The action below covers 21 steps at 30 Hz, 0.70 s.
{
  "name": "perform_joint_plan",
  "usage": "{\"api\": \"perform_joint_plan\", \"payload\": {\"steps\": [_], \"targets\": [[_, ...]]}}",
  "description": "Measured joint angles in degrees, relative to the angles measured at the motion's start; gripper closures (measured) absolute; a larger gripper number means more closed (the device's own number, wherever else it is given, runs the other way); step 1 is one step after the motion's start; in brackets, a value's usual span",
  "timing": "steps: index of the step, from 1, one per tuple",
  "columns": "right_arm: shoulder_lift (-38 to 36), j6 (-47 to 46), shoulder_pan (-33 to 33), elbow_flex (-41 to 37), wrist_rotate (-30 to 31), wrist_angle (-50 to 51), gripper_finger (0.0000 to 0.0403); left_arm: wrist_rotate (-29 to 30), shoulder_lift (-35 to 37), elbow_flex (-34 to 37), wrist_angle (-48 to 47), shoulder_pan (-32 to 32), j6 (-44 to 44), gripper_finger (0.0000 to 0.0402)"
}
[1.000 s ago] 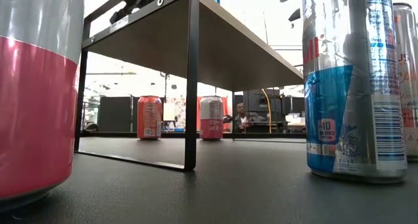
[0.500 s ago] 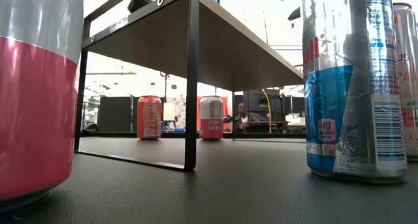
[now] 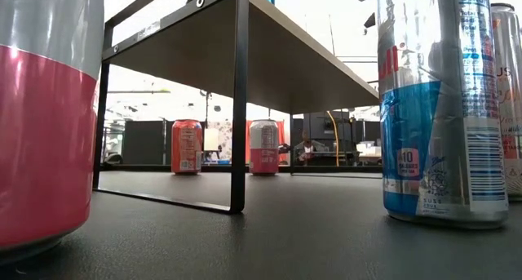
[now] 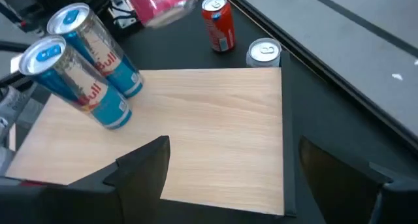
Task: Place canned beverage on shelf
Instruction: Put the top left pink-white soda can on the shelf
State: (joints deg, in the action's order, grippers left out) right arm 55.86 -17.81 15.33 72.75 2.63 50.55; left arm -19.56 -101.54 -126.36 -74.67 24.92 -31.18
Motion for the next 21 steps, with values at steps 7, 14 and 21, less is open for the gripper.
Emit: {"api": "perform_joint_plan", "payload": {"steps": [7, 14, 21], "targets": [[0.00, 5.50, 0.00, 0.00, -1.92, -0.06, 0.0091, 1.58, -3.86, -2.21, -0.78, -1.88, -1.36, 0.0107], [0.02, 8.07, 0.00, 0.00, -2.64, -0.07, 0.0091, 2.28, -7.19, -2.21, -1.40, -3.06, -1.49, 0.0107], [0.14, 8.20, 0.00, -0.41, -2.62, -1.70, 0.0091, 3.43, -8.09, -2.19, -2.77, -3.89, -1.29, 0.0107]]}}
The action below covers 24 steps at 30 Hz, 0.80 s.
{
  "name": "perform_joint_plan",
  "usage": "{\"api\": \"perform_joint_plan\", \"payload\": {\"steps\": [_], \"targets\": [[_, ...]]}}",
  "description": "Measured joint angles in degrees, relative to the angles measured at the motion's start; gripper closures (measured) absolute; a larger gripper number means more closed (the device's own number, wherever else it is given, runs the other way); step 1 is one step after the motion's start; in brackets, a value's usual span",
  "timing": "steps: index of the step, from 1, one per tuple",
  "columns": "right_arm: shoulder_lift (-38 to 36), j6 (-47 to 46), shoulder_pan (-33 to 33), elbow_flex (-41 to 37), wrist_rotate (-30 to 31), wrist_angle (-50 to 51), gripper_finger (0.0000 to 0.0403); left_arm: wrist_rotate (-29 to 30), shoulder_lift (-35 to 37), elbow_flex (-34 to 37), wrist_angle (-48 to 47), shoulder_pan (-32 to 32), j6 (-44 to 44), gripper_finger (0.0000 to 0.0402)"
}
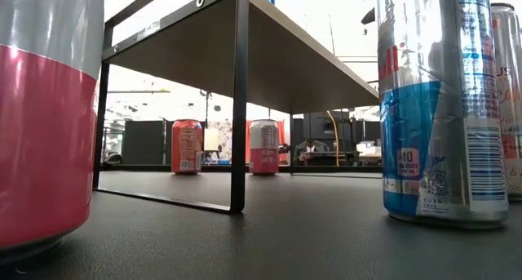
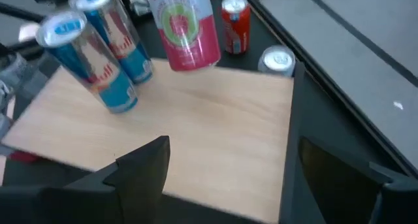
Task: Place canned beverage on shelf
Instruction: Put the top left pink-white soda can on the shelf
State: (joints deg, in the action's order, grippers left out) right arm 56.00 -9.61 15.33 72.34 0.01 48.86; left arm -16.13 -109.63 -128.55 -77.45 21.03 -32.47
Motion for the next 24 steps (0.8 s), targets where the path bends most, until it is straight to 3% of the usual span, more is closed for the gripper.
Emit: {"api": "perform_joint_plan", "payload": {"steps": [11, 24], "targets": [[1.22, -0.16, -0.25, -11.33, -6.15, -22.26, 0.0091, 5.24, 0.05, 0.00, -6.26, -0.23, 1.35, 0.0107], [9.70, 5.78, -1.52, -13.89, -6.17, -32.81, 0.0091, 6.09, -0.45, 0.43, -2.11, -0.90, 3.32, 0.0107]]}}
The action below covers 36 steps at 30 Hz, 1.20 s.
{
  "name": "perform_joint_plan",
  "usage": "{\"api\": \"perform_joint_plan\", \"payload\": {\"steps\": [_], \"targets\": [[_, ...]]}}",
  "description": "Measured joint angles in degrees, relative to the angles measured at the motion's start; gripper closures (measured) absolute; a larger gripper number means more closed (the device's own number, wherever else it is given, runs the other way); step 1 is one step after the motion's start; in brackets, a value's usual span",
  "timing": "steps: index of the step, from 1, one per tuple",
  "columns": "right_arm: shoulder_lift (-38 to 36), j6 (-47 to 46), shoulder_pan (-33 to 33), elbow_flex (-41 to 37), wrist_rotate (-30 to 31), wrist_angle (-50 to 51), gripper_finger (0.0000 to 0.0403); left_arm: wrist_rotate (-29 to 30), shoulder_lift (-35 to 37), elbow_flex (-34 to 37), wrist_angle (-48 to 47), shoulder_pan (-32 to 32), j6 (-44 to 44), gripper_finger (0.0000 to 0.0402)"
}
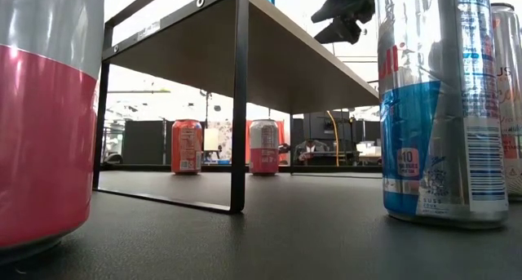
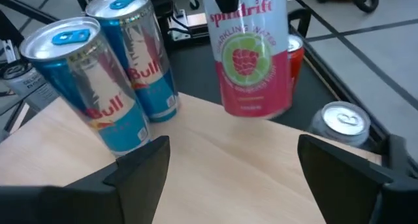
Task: Place canned beverage on shelf
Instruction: Put the top left pink-white soda can on the shelf
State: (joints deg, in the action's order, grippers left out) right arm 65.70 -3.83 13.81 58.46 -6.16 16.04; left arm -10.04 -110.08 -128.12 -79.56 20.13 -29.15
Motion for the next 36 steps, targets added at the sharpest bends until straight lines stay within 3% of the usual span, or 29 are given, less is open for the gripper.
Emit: {"api": "perform_joint_plan", "payload": {"steps": [14, 36], "targets": [[7.48, 1.87, -4.26, 0.00, 1.73, -8.61, 0.0091, -0.26, -1.27, 0.18, -0.41, -0.56, 0.91, 0.0107], [12.93, 1.74, -4.81, 0.02, 3.40, -8.69, 0.0091, -0.37, -2.21, 0.14, -0.28, -1.91, -0.46, 0.0098]]}}
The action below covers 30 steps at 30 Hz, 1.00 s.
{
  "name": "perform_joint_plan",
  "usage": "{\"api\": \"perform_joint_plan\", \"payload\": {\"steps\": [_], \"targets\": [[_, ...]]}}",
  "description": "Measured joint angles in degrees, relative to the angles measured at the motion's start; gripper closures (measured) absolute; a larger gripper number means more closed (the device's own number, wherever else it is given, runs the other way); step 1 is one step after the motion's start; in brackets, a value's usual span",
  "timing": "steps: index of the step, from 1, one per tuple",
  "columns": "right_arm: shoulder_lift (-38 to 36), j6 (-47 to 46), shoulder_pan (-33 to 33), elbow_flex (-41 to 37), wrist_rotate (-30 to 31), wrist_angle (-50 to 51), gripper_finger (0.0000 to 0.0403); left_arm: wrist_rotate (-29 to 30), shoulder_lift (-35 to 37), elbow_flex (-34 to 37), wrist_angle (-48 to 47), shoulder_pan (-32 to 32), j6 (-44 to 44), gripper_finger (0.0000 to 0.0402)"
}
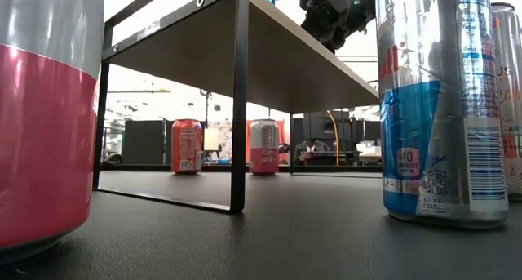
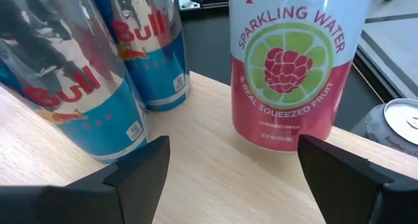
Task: Place canned beverage on shelf
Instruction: Put the top left pink-white soda can on the shelf
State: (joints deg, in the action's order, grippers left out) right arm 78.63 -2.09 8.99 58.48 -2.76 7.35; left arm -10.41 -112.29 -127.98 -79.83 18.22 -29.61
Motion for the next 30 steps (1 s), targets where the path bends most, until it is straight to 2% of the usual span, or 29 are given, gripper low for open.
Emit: {"api": "perform_joint_plan", "payload": {"steps": [6, 30], "targets": [[-0.26, 0.24, 0.00, 0.00, 0.00, -0.05, 0.0091, 0.00, -0.48, 0.00, 0.22, -0.07, -0.04, 0.0079], [-0.26, 0.24, 0.00, 0.01, -0.04, 0.66, 0.0091, -1.56, -1.01, -0.04, 2.95, -1.09, -3.68, 0.0077]]}}
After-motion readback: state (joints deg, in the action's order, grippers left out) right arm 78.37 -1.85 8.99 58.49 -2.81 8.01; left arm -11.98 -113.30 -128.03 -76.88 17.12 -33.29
